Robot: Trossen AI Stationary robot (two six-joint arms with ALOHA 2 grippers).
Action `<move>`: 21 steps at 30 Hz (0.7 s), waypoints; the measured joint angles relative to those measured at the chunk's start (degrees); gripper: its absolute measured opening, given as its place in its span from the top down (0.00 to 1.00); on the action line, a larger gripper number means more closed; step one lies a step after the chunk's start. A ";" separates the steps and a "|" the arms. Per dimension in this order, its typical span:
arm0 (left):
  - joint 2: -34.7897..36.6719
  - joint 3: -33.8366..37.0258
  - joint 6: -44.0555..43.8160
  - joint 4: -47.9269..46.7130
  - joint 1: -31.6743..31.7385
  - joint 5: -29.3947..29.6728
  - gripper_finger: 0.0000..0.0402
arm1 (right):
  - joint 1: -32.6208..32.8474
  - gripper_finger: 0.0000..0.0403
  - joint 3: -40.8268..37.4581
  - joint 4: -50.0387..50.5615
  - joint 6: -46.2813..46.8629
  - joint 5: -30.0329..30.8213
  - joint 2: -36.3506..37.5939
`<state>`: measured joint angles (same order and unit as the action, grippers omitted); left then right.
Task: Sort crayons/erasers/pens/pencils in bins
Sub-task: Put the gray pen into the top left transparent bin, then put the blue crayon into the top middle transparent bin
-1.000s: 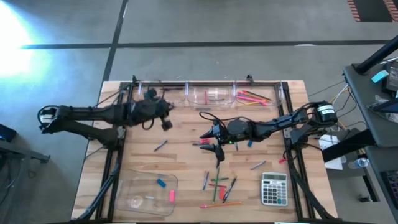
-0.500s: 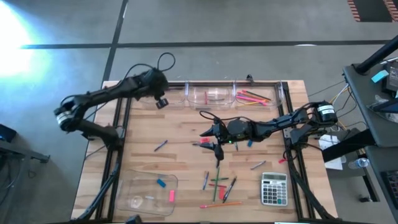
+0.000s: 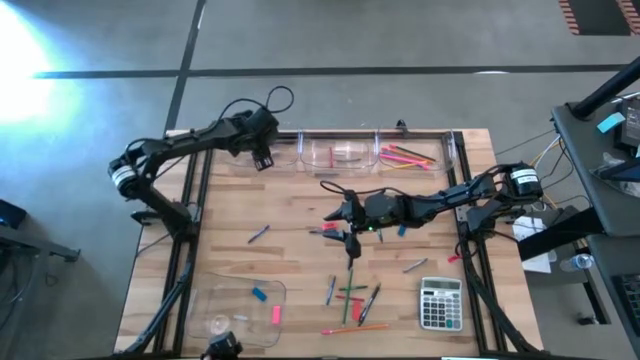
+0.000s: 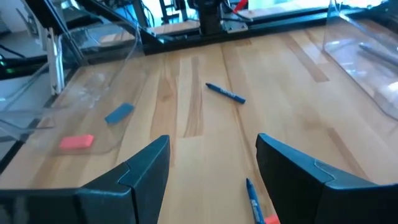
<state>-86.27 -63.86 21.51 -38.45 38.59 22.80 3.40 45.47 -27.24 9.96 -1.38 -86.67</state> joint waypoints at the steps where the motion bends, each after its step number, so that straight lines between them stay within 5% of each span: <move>1: 0.88 -0.01 -0.15 -0.12 -0.02 -0.01 0.50 | 0.00 0.44 0.00 0.51 0.04 0.02 0.00; 7: 10.29 0.42 -5.16 -3.61 -0.03 -3.69 0.40 | 0.00 0.44 0.00 0.97 1.00 0.42 0.00; 14: 23.47 6.82 -14.18 -4.52 -3.12 -29.62 0.40 | 0.08 0.44 0.00 1.24 0.99 2.64 0.00; 21: 29.98 15.62 -22.61 -10.98 -12.14 -26.50 0.40 | 0.11 0.44 -0.02 1.24 0.98 3.01 0.00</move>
<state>-56.29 -48.23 -1.10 -49.44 26.45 -3.69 3.51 45.45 -25.99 10.94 1.63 -86.67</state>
